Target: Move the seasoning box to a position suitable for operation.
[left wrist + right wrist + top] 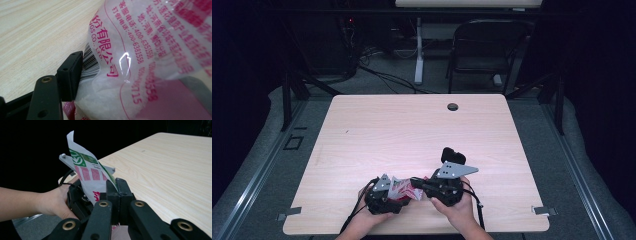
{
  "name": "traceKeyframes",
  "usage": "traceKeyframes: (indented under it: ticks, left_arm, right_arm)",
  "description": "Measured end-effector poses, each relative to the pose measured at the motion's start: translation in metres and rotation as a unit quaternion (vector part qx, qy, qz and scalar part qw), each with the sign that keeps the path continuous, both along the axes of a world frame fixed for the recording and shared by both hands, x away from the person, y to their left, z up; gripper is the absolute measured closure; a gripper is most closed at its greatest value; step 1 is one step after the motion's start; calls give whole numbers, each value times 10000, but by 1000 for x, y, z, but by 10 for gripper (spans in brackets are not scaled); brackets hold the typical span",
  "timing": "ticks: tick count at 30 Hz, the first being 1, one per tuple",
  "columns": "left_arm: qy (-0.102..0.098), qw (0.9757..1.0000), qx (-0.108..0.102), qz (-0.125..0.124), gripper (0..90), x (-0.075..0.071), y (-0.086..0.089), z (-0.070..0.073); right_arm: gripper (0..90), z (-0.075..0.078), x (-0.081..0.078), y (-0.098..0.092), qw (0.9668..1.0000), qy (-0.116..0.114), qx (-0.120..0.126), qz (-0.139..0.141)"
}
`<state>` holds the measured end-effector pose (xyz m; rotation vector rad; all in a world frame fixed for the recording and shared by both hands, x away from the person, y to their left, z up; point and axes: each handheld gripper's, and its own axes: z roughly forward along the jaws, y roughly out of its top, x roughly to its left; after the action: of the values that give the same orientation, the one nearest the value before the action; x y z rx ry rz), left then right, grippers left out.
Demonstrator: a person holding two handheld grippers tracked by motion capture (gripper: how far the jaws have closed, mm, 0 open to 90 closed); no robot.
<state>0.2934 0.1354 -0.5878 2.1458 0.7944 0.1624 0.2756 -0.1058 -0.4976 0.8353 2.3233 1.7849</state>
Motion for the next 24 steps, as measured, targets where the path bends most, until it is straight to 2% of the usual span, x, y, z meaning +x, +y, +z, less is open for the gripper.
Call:
traceKeyframes:
  ticks: [4,9,10,13,20,24]
  left_arm:
    - [86,9999,-116,4,350,2,2,0]
    - [41,9999,-57,78,354,1,1,-1]
    - [51,10000,-83,13,353,2,1,-1]
    - [2,10000,6,-10,372,1,1,0]
    - [-117,9999,108,-16,418,1,1,0]
    - [-269,9993,249,-24,466,0,-1,0]
  right_arm:
    - [900,3,1,4,9999,-100,-46,-3]
    - [900,4,4,2,10000,-28,61,-13]
    - [900,4,4,2,9999,-19,105,-5]
    - [900,7,6,1,9998,-29,207,-4]
    - [900,6,5,1,9999,-45,149,-24]
    - [900,5,5,-1,9999,-24,136,-44]
